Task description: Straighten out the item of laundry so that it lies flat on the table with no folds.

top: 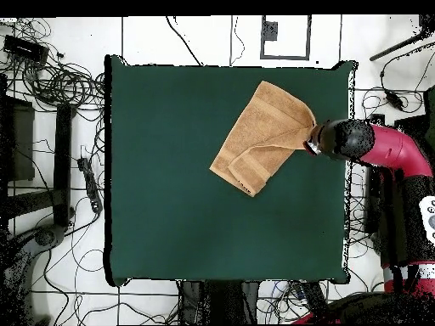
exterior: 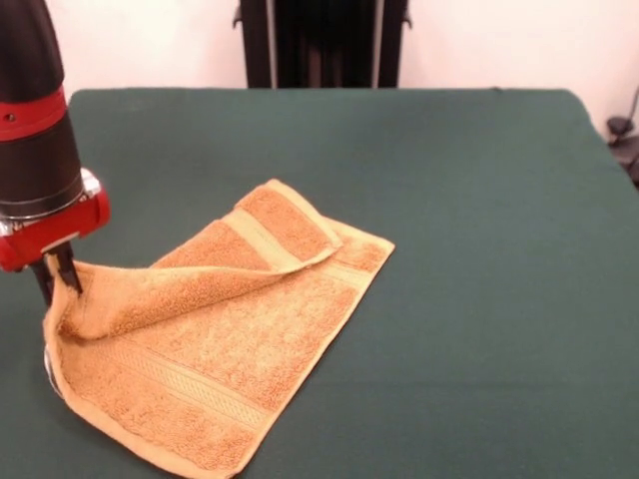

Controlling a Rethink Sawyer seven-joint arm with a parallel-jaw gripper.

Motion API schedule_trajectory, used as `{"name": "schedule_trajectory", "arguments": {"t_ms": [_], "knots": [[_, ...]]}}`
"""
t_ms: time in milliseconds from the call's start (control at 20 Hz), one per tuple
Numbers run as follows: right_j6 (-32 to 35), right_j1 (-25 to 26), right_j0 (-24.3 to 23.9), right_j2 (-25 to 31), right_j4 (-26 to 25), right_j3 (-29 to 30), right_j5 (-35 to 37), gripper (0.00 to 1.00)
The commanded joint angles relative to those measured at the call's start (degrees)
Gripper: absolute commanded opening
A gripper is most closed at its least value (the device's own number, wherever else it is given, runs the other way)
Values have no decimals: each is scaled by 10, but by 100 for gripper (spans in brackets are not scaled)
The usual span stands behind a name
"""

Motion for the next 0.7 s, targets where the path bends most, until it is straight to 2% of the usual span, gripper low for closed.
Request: {"name": "schedule_trajectory", "arguments": {"t_ms": [50, 400, 700], "knots": [[-140, -7, 22, 38, 2, 17, 72, 0], [-103, -28, 29, 37, 16, 43, 80, 0], [-111, -32, 28, 39, 27, 49, 105, 0]]}}
